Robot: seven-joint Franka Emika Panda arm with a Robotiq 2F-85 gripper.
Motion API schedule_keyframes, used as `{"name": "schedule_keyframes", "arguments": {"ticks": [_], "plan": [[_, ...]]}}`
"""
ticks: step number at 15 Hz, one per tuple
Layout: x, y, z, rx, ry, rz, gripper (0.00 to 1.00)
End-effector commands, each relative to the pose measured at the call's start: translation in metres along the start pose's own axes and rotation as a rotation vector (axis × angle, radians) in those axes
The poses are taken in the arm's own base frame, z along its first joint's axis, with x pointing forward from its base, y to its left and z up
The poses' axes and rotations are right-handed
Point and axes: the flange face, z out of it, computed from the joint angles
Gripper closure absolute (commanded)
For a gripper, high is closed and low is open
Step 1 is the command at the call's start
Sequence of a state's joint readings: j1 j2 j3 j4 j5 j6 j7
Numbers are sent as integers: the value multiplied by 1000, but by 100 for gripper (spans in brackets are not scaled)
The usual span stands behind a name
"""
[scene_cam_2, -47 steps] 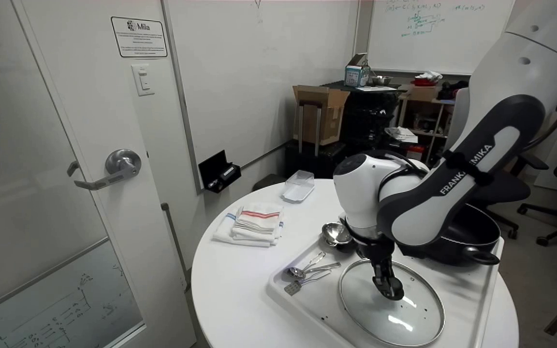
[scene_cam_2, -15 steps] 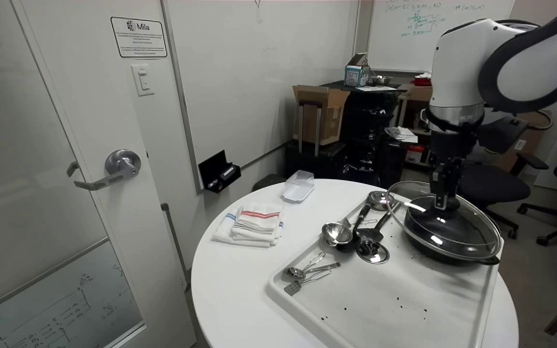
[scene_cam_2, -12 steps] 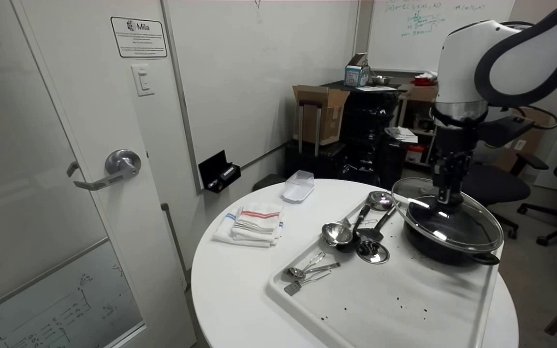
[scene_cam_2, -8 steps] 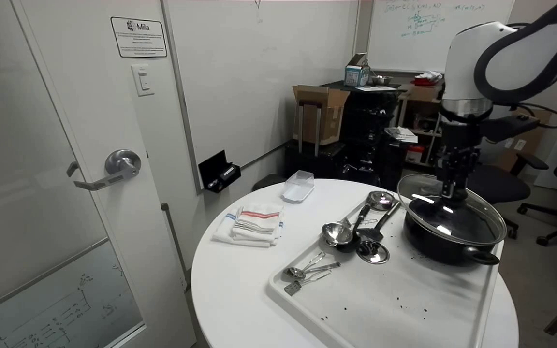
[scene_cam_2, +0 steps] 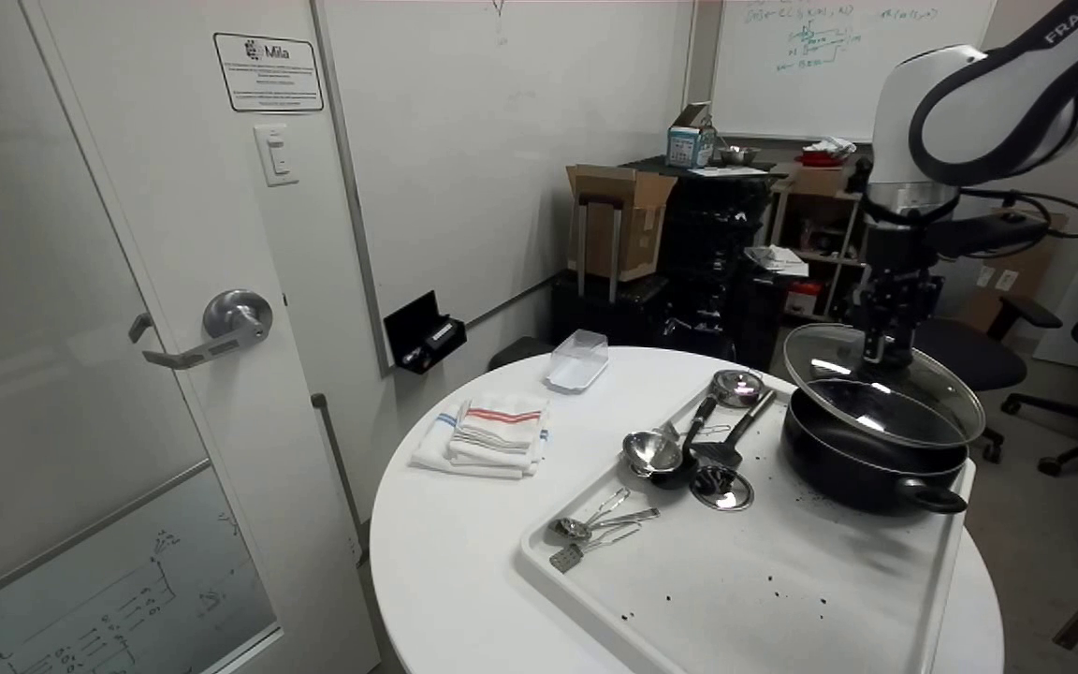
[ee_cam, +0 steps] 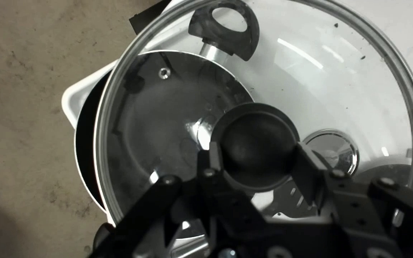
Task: Place the lid on the pot
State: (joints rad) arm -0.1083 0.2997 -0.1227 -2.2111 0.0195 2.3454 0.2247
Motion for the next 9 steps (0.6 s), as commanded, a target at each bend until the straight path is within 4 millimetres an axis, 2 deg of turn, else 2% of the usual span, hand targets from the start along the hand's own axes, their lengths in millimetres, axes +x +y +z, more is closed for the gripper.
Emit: {"name": "schedule_keyframes", "arguments": {"ticks": [1, 9], "plan": [[29, 11, -2, 8, -33, 74, 75], [73, 26, 25, 14, -79, 126, 75]]}}
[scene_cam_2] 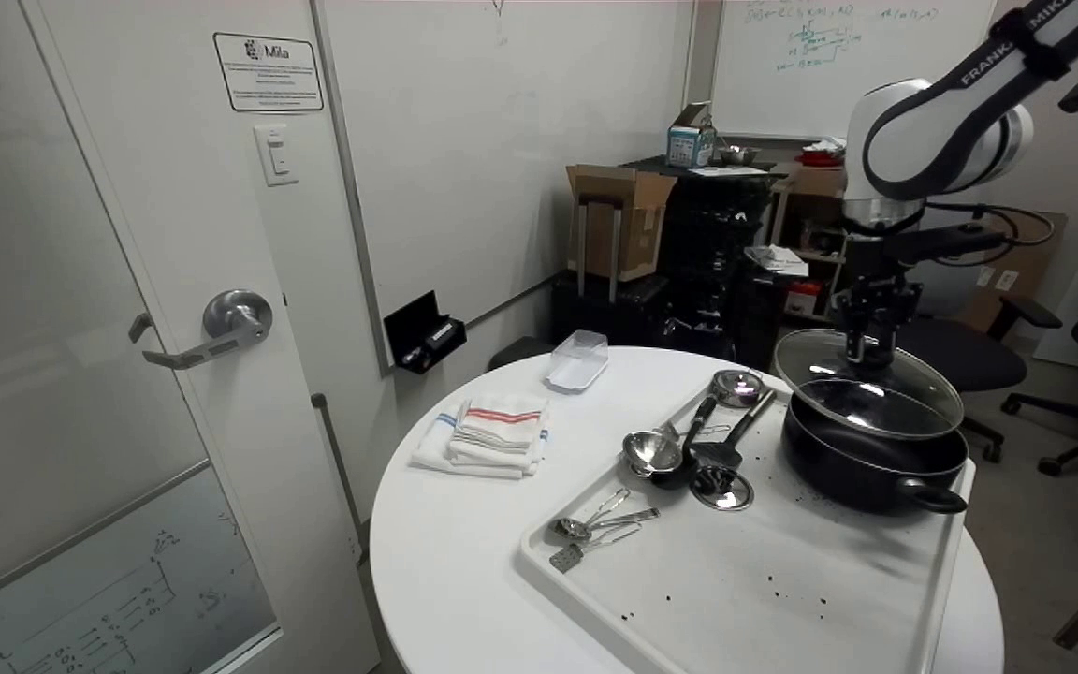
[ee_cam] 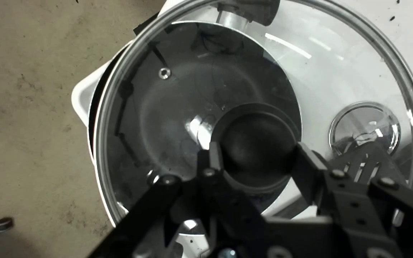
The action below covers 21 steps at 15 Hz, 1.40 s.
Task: Place the lid on the pot
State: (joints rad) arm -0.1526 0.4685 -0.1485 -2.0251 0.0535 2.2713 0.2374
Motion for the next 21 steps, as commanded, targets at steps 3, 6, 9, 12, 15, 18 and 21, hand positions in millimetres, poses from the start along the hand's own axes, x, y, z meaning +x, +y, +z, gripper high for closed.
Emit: {"name": "schedule_keyframes", "arguments": {"ticks": [3, 6, 9, 12, 15, 18, 21], "plan": [[33, 1, 12, 28, -35, 45, 75], [41, 2, 22, 35, -50, 56, 75], [44, 2, 30, 25, -61, 60, 75], [43, 2, 36, 7, -60, 57, 75], [42, 6, 42, -13, -65, 60, 75], [43, 12, 46, -31, -68, 66, 75], [43, 20, 49, -45, -68, 73, 75]]}}
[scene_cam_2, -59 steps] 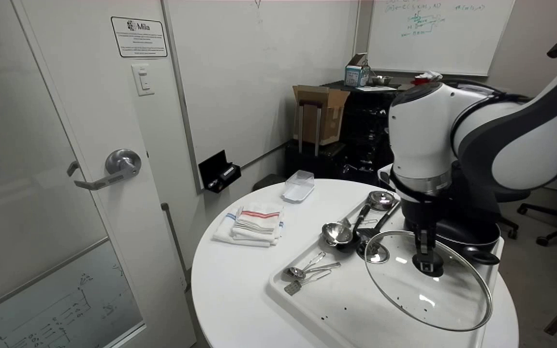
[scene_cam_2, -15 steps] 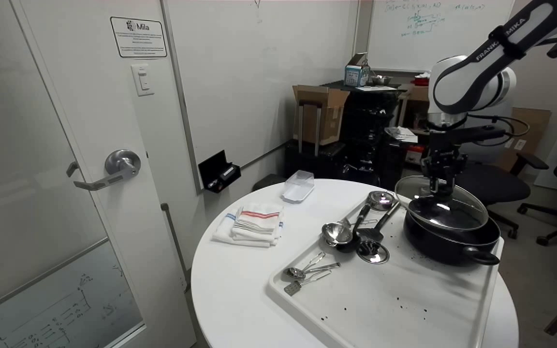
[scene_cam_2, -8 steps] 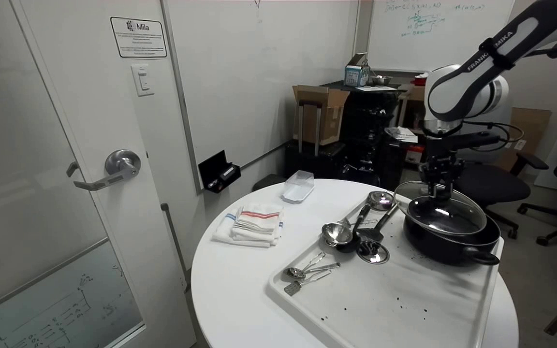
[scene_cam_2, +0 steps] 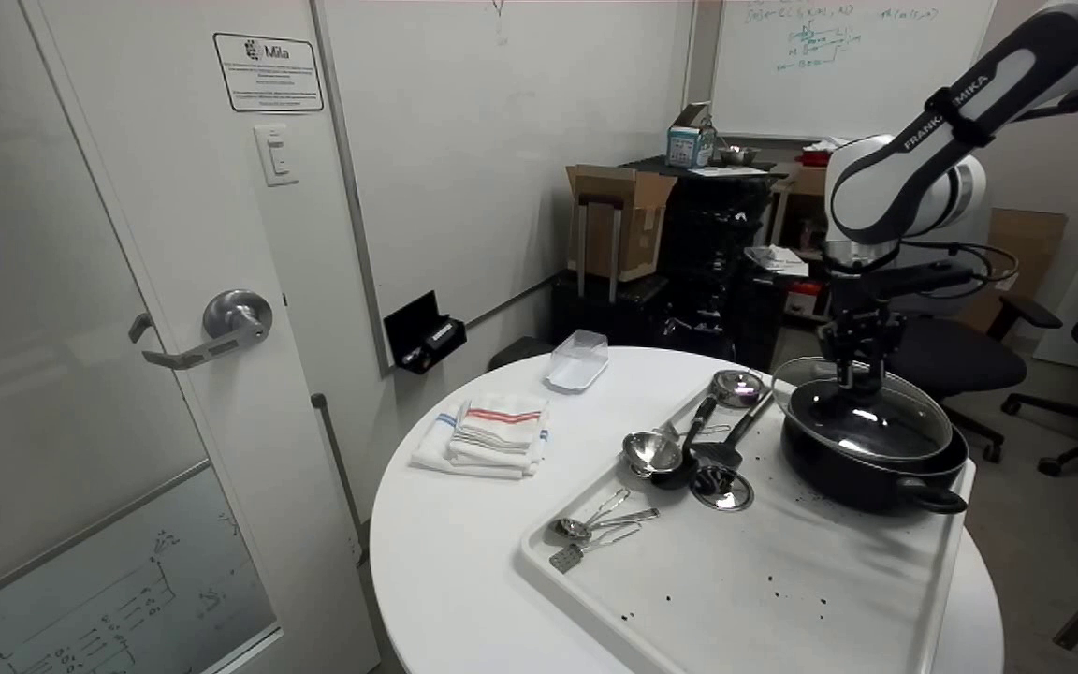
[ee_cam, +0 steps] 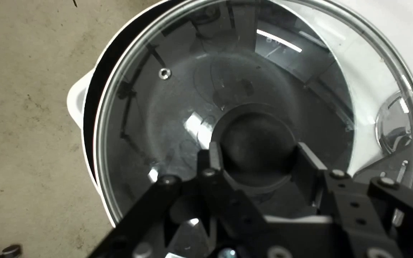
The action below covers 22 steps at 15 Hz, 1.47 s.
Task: Place the lid on the pot
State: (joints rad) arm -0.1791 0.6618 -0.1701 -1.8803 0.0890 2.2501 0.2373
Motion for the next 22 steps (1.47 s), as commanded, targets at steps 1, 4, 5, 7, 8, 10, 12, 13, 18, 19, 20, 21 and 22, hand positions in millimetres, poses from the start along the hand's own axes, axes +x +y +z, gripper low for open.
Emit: {"name": "schedule_keyframes", "arguments": {"ticks": [1, 4, 5, 7, 8, 10, 12, 13, 18, 19, 20, 21, 22], "plan": [[1, 6, -6, -31, -6, 7, 75], [-1, 9, -3, -40, -10, 5, 75], [-2, 10, -1, -45, -11, 3, 75], [-3, 11, 1, -54, -11, -1, 75], [-3, 11, 2, -58, -12, -1, 75], [-4, 12, 4, -65, -12, 0, 75], [-4, 14, 6, -72, -12, 1, 75], [-3, 15, 7, -78, -12, 3, 75], [-3, 20, 9, -94, -9, 9, 75], [-3, 21, 10, -98, -8, 9, 75], [-4, 22, 10, -102, -7, 8, 75], [-4, 22, 11, -107, -5, 8, 75], [-4, 23, 12, -110, -3, 7, 75]]}}
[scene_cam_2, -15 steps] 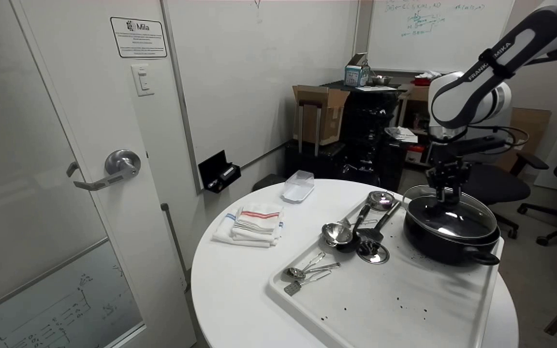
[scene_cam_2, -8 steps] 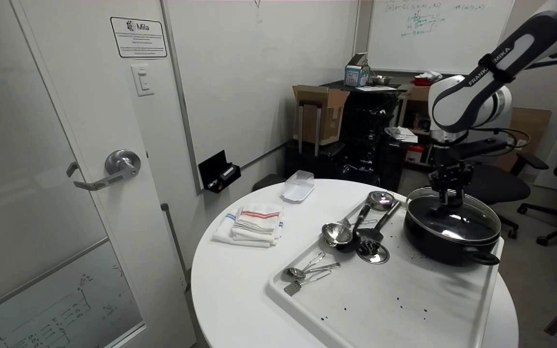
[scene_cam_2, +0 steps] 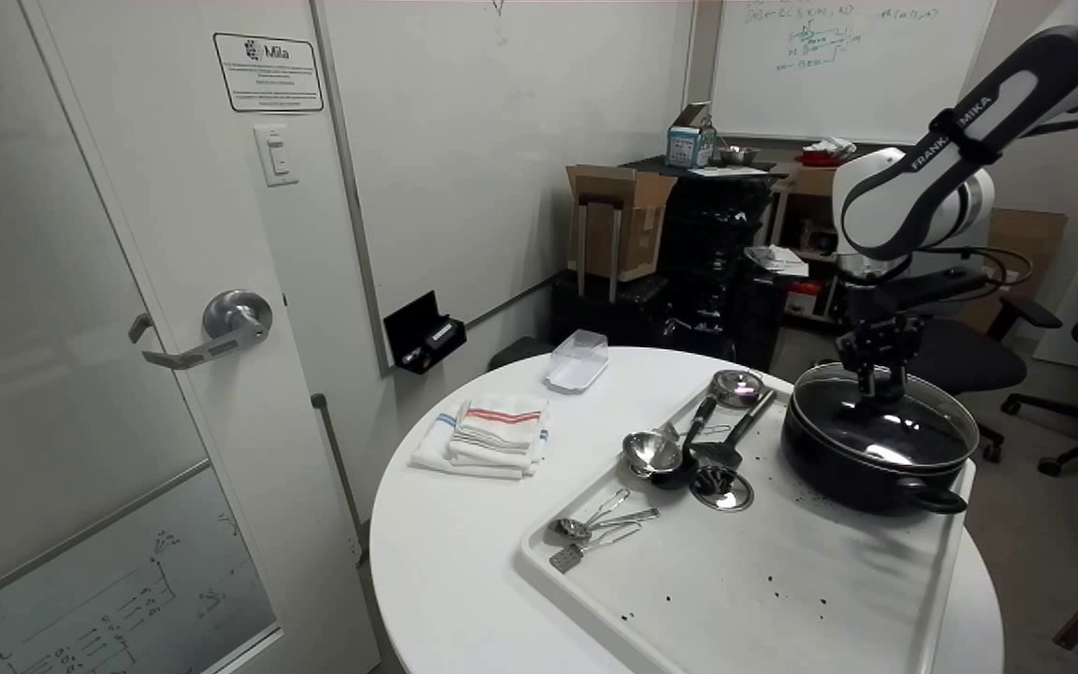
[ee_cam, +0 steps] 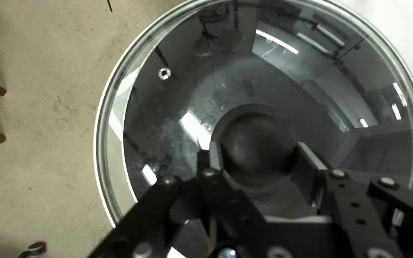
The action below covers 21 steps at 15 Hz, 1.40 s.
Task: Place the lid on the pot
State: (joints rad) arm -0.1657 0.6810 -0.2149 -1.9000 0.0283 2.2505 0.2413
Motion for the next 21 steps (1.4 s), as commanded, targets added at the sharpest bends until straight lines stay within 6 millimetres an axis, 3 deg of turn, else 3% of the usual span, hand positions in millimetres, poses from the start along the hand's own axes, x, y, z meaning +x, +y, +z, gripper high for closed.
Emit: {"name": "schedule_keyframes", "arguments": {"ticks": [1, 21], "plan": [[-4, 1, -5, -34, 11, 13, 75], [-10, -14, -3, -7, 34, -23, 75]]}}
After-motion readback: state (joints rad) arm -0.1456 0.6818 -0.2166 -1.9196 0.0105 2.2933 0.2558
